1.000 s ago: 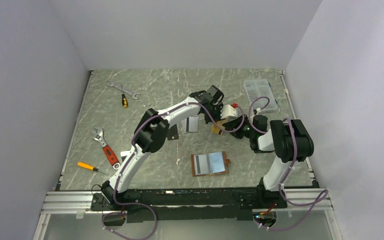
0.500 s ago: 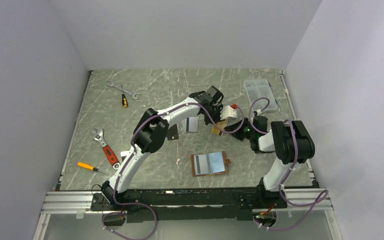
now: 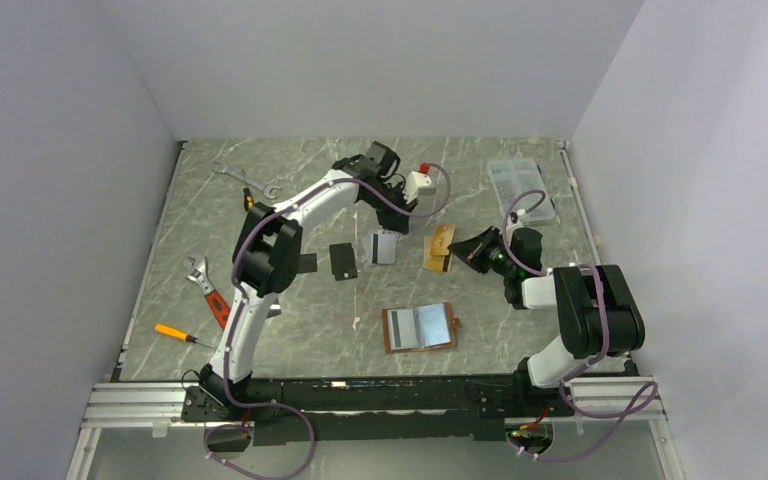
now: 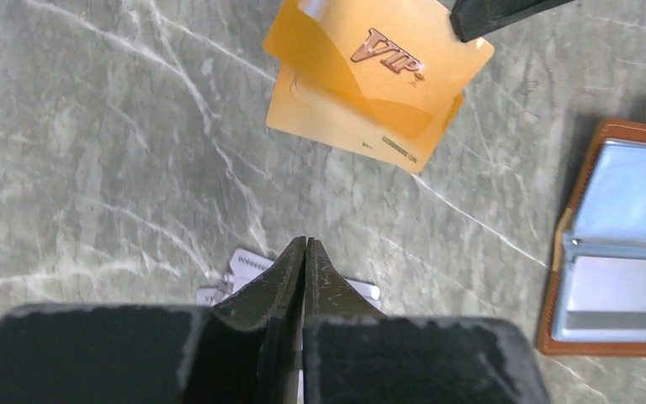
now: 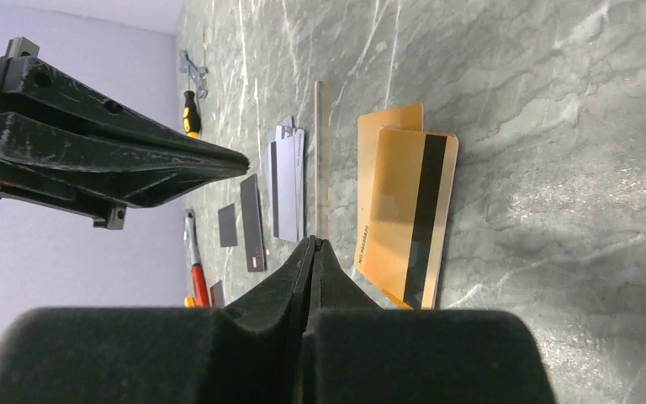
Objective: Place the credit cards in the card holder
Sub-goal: Pick up the credit card from the center of the board.
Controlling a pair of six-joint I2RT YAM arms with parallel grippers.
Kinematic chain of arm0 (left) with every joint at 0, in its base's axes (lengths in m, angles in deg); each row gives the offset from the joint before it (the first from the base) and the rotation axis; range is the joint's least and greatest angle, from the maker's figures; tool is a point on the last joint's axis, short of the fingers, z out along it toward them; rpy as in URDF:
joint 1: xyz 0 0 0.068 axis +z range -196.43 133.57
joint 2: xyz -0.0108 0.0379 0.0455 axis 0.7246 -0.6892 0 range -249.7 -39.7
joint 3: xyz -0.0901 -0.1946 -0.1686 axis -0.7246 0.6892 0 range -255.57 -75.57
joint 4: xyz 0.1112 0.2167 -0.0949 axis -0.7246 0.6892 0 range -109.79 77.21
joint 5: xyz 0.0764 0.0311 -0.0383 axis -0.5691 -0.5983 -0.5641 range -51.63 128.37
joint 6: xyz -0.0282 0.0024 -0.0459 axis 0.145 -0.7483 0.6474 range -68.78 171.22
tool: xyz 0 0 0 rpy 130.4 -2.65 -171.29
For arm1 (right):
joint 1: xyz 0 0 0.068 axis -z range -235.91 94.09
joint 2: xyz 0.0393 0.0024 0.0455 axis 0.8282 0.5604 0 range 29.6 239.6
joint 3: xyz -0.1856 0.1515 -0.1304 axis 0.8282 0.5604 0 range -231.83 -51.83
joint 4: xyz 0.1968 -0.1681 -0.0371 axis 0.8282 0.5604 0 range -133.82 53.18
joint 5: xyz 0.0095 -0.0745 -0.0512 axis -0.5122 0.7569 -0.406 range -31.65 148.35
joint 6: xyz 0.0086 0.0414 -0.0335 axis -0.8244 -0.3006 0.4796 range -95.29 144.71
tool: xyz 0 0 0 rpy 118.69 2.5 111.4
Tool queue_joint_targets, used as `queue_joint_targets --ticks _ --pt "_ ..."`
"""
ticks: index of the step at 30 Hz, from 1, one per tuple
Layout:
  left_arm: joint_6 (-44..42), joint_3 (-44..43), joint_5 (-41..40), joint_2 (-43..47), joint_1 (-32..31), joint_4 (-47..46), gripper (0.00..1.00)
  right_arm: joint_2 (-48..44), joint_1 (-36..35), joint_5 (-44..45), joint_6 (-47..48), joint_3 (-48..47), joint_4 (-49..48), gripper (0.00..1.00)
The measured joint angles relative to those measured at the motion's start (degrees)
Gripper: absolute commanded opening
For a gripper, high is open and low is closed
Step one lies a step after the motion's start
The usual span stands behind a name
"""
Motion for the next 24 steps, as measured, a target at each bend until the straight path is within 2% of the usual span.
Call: queue_joint_targets --ticks 3,4,5,6,7,8,9,16,20,24 --pt "3.3 2.8 2.9 2.4 1.4 -1.0 0.10 0.2 0.0 -0.7 -0.1 0.1 -0.5 0.00" --pt "4.5 3.3 3.9 2.8 1.4 -1.4 0.16 0.2 0.0 -1.0 -0.1 0.3 -0.7 0.00" --pt "6.1 3.8 5.6 3.1 1.4 -1.9 0.28 0.1 0.0 -1.4 -0.1 0.6 -0.7 0.00" --pt "8.1 4.4 7.5 3.2 1.6 -2.8 0.36 0.0 0.0 -1.7 0.0 0.8 -0.7 0.00" --pt "10.2 4.9 9.5 3.3 1.6 -3.6 0.39 -0.4 0.0 -1.9 0.0 1.1 -0.4 0.00" --pt "12.2 5.5 11.4 3.3 1.7 -4.5 0.80 -1.2 -0.1 -2.3 0.0 1.4 0.0 0.00" --pt "14.3 6.3 13.0 3.3 1.9 -5.3 0.97 -2.1 -0.2 -2.8 0.1 1.7 0.4 0.00" --pt "33.2 20.8 21.1 8.7 5.6 -17.4 0.99 -11.9 -0.8 -5.4 0.1 3.0 1.9 0.00" --pt "46.0 28.0 25.5 12.6 7.1 -30.1 0.94 -18.1 -1.1 -6.4 -0.2 3.2 3.8 0.00" --pt "63.2 34.6 29.8 15.1 8.3 -49.5 0.81 -21.6 -1.7 -7.5 -1.4 3.2 4.6 0.00"
